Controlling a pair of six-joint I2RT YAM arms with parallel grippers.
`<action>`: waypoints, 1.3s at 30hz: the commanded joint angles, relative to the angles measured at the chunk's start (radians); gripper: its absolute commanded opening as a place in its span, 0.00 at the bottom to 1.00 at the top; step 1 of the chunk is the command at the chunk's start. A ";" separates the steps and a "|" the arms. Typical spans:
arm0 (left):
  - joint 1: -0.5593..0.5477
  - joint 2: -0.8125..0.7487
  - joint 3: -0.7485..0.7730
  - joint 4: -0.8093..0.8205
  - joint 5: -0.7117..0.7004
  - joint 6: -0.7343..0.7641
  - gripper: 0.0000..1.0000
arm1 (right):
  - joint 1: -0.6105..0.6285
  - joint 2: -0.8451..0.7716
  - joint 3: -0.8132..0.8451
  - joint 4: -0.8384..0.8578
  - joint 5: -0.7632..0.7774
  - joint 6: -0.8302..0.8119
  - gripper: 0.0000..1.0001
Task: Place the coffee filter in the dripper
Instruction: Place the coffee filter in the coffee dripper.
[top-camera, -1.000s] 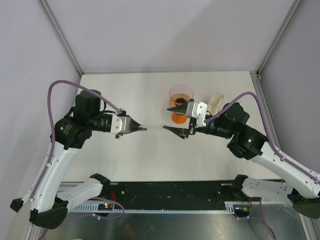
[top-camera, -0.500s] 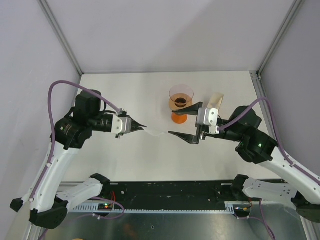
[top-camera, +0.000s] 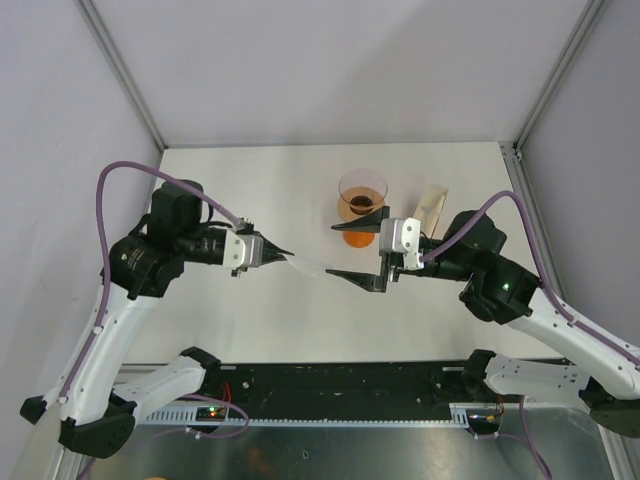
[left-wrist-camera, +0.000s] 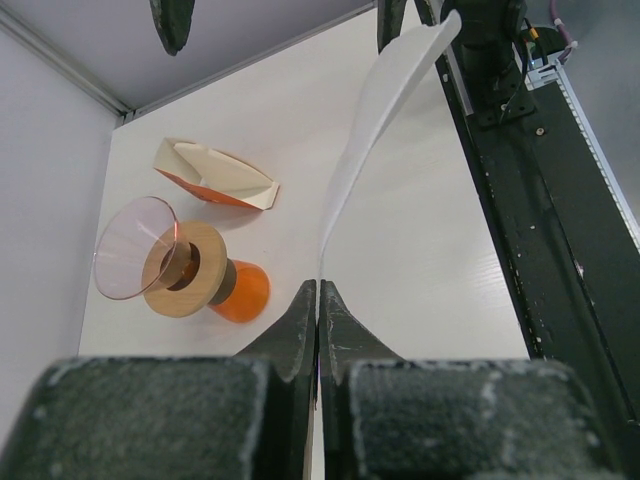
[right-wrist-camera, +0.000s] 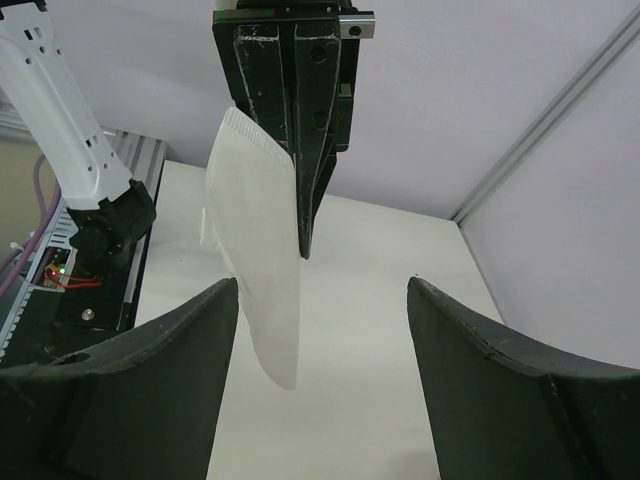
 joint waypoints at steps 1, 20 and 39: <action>-0.008 -0.012 0.010 -0.004 0.003 0.014 0.00 | 0.007 -0.002 0.013 0.042 0.000 0.006 0.73; -0.010 -0.012 0.014 -0.006 0.002 0.016 0.00 | 0.011 0.014 0.013 0.058 -0.010 0.007 0.73; -0.011 -0.017 0.010 -0.006 0.001 0.020 0.00 | 0.018 -0.011 0.012 0.011 -0.033 -0.074 0.75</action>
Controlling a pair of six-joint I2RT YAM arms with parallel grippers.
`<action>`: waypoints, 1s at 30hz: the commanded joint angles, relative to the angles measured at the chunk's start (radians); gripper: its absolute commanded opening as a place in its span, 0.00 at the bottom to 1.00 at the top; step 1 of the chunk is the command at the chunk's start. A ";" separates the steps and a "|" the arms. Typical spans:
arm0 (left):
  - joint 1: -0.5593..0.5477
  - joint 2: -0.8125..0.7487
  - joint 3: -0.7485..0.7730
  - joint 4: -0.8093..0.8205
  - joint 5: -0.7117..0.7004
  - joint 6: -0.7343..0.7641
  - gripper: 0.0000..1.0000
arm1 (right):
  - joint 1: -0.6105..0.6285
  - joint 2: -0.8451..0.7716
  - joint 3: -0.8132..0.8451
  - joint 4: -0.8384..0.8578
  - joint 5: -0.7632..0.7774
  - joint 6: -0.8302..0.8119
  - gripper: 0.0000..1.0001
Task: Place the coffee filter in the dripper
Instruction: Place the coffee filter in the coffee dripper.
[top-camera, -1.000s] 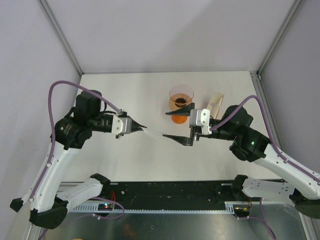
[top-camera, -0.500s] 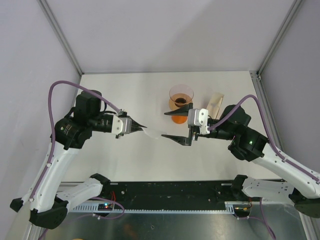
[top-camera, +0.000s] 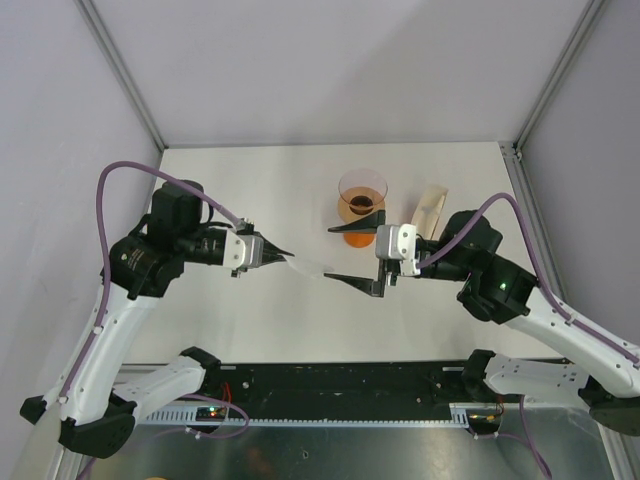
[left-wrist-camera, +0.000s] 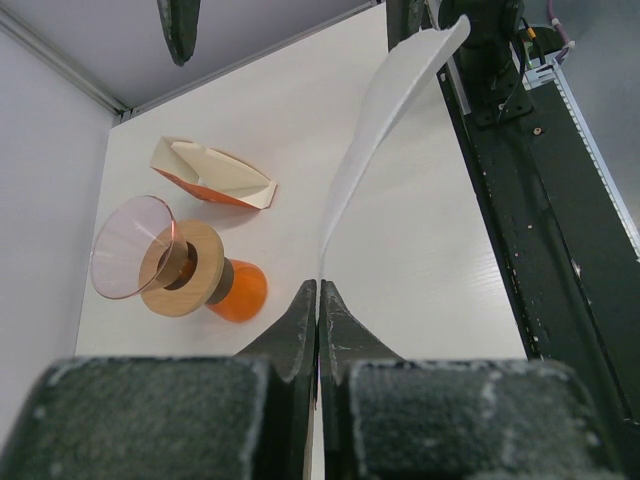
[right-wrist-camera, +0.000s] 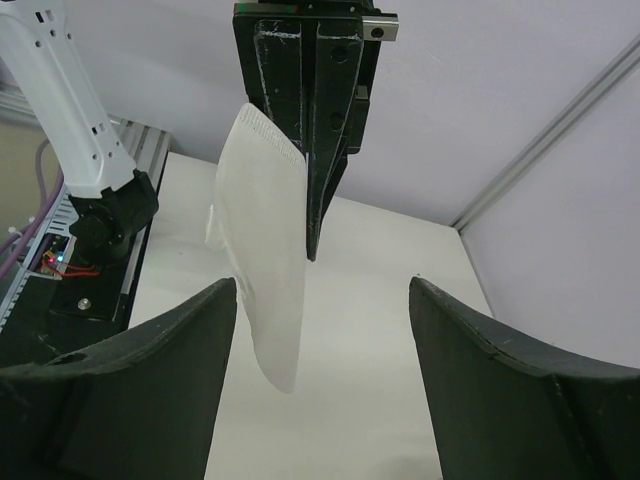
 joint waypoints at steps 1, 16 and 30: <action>-0.010 -0.017 0.010 0.000 0.000 0.020 0.00 | 0.006 -0.023 0.012 0.015 -0.009 -0.029 0.74; -0.011 -0.012 0.014 -0.003 0.002 0.022 0.00 | 0.009 -0.004 0.012 0.058 -0.014 -0.025 0.72; -0.015 -0.016 0.014 -0.003 -0.002 0.024 0.00 | 0.012 0.013 0.012 0.085 -0.003 -0.026 0.71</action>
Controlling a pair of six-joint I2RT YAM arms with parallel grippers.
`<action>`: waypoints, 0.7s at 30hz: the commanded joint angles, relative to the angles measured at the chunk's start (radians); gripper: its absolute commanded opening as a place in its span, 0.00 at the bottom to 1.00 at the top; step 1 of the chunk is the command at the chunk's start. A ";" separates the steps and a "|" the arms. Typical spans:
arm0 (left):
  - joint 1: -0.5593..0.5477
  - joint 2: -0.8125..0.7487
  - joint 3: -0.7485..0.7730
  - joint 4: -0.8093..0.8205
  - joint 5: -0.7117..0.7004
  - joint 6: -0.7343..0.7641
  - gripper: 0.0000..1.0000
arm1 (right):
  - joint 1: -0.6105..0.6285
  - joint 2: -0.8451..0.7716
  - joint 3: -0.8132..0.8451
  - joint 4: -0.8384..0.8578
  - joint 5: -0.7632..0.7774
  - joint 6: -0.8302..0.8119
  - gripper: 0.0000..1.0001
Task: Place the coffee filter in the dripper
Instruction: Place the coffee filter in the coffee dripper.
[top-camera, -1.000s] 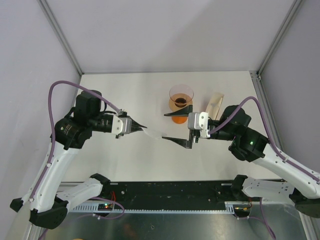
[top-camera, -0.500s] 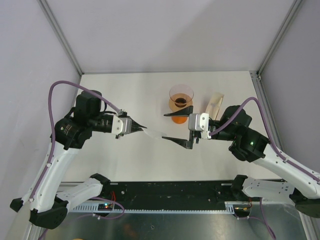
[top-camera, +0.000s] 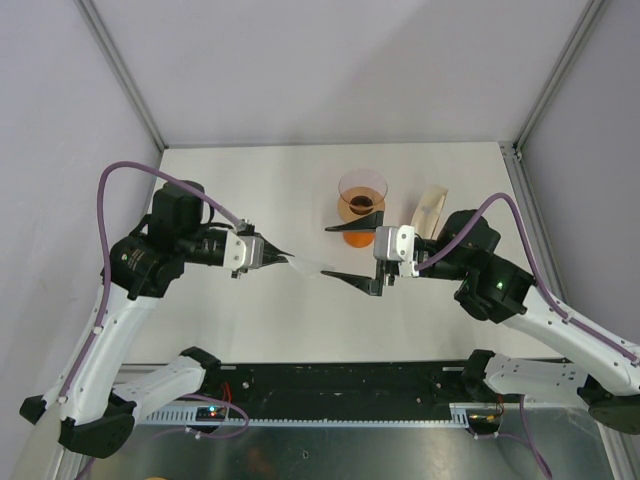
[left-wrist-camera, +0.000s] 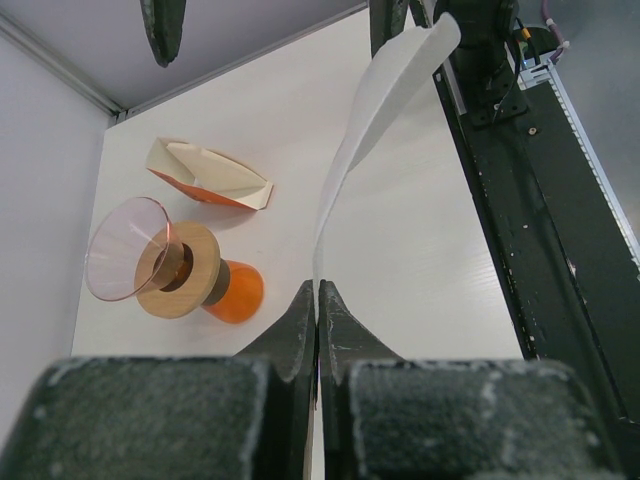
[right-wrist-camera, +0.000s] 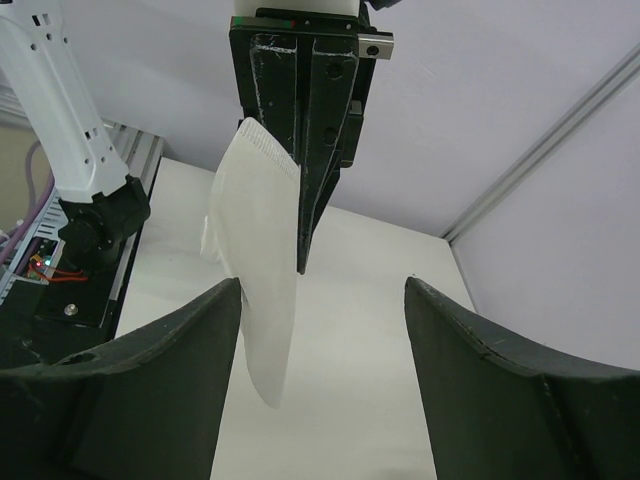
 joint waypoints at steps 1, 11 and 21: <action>-0.010 -0.016 0.014 0.004 0.000 0.024 0.00 | 0.007 0.005 0.013 0.058 0.004 0.000 0.70; -0.010 -0.016 0.015 0.003 -0.002 0.023 0.00 | 0.026 0.022 0.013 0.053 0.067 -0.025 0.63; -0.011 -0.017 0.014 0.003 -0.001 0.029 0.00 | 0.001 0.018 0.012 0.017 0.058 -0.031 0.51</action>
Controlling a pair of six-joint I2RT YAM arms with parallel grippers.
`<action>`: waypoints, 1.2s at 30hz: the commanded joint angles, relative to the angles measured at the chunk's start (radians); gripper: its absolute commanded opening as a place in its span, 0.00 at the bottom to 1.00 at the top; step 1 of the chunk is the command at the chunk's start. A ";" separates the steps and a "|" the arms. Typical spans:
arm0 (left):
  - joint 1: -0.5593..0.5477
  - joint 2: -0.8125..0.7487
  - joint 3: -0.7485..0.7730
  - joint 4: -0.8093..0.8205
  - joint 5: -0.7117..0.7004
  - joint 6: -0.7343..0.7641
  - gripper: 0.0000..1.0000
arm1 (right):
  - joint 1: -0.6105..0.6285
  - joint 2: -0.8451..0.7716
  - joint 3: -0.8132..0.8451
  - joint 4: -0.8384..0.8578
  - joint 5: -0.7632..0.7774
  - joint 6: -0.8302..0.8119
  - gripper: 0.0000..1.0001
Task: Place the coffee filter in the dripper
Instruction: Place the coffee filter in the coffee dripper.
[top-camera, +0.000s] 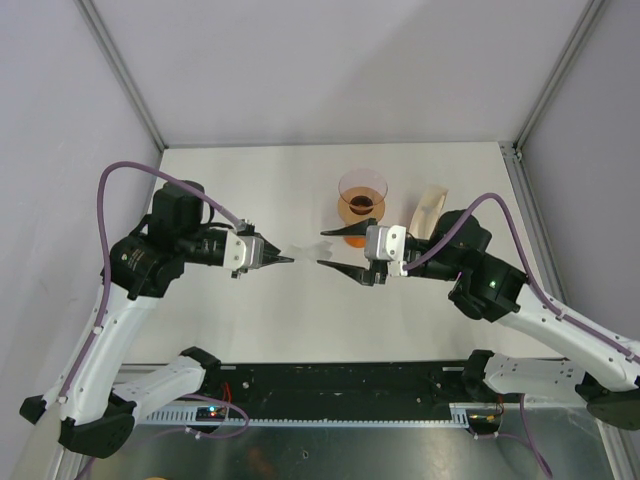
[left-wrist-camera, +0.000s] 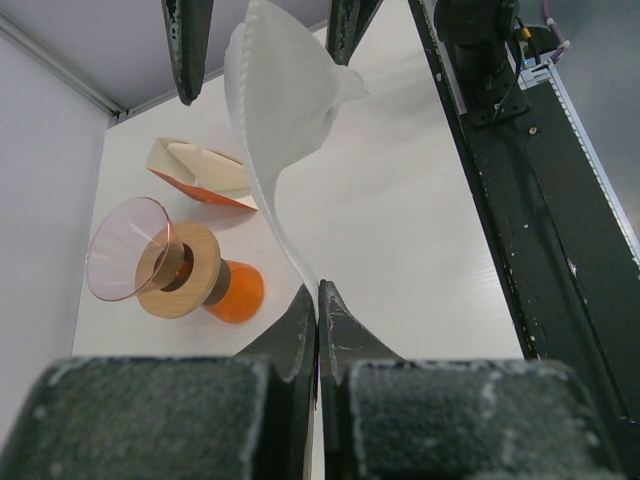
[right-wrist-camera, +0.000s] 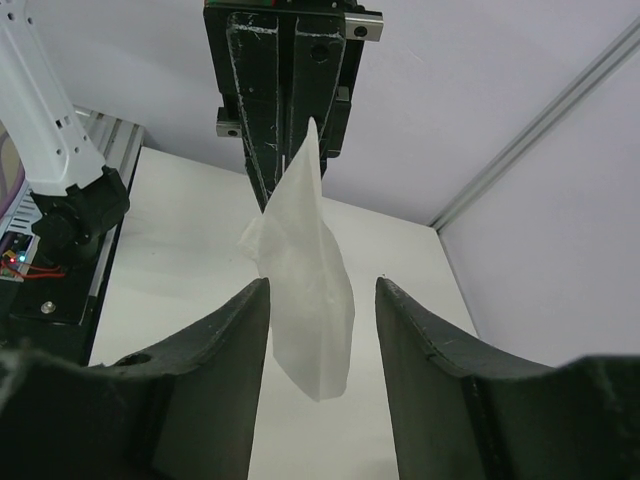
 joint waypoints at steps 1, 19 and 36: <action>-0.011 -0.018 0.014 0.003 0.001 0.028 0.00 | -0.027 -0.004 0.012 0.007 -0.014 -0.003 0.51; -0.025 -0.017 0.027 -0.034 -0.009 0.077 0.00 | -0.128 0.043 0.038 0.043 -0.197 -0.010 0.52; -0.035 -0.019 0.035 -0.081 -0.037 0.158 0.00 | -0.124 0.108 0.121 -0.021 -0.266 -0.044 0.46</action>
